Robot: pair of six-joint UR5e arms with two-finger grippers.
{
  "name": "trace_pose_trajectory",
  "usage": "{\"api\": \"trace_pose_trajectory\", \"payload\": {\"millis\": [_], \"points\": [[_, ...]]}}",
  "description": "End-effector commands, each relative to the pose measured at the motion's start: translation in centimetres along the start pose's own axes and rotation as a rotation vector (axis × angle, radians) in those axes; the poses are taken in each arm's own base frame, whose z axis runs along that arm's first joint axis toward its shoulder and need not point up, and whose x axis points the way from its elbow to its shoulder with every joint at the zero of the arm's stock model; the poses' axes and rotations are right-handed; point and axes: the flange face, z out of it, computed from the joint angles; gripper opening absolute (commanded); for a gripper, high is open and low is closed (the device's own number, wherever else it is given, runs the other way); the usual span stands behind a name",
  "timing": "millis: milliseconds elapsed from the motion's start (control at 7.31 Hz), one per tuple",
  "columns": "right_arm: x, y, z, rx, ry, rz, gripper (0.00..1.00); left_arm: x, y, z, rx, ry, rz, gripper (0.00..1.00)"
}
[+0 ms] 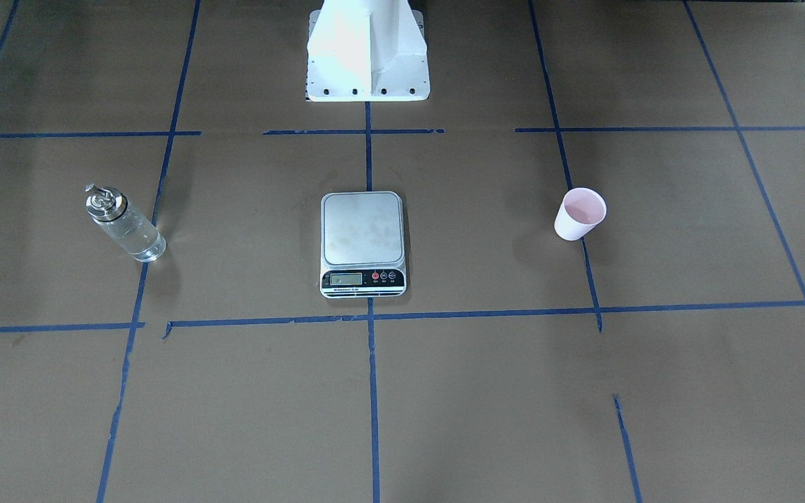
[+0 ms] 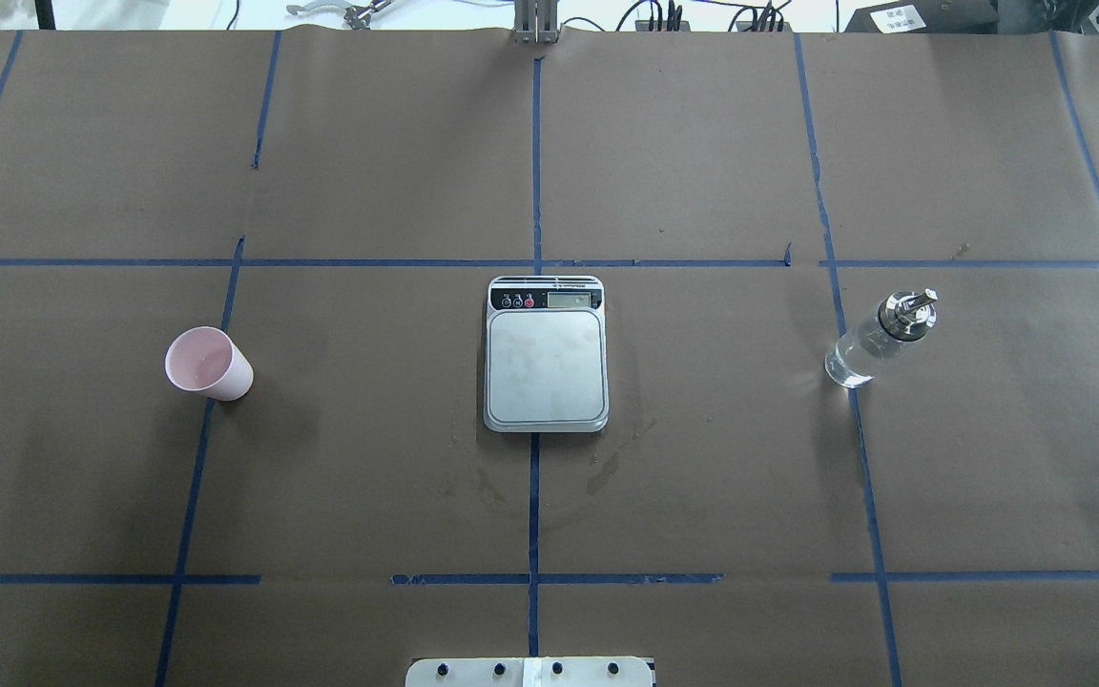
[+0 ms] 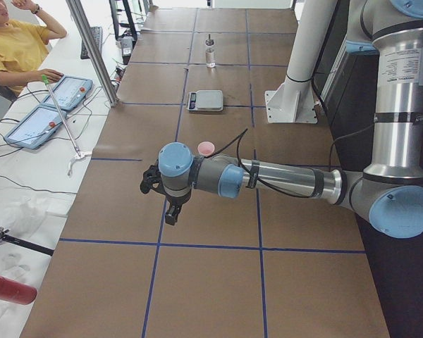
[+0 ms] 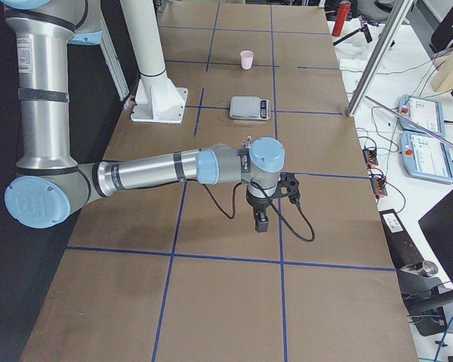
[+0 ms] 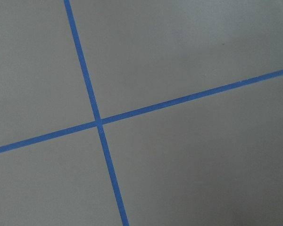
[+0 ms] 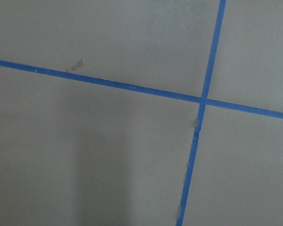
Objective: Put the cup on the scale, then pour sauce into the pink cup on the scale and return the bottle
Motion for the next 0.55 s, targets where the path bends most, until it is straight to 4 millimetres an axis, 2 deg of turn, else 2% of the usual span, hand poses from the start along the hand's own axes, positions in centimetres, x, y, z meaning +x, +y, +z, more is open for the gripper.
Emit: {"api": "trace_pose_trajectory", "payload": {"millis": [0,137,411], "points": [[0.0,-0.1,-0.1,0.001,0.000,-0.001,1.00,0.2,0.1,-0.2,0.011,-0.002,0.016,1.00],[0.0,-0.1,-0.1,0.001,0.000,-0.001,1.00,0.4,-0.1,-0.3,0.014,0.000,0.019,1.00],[-0.3,0.0,0.3,-0.003,-0.053,0.007,1.00,2.2,-0.5,-1.7,0.046,0.003,0.063,1.00]]}}
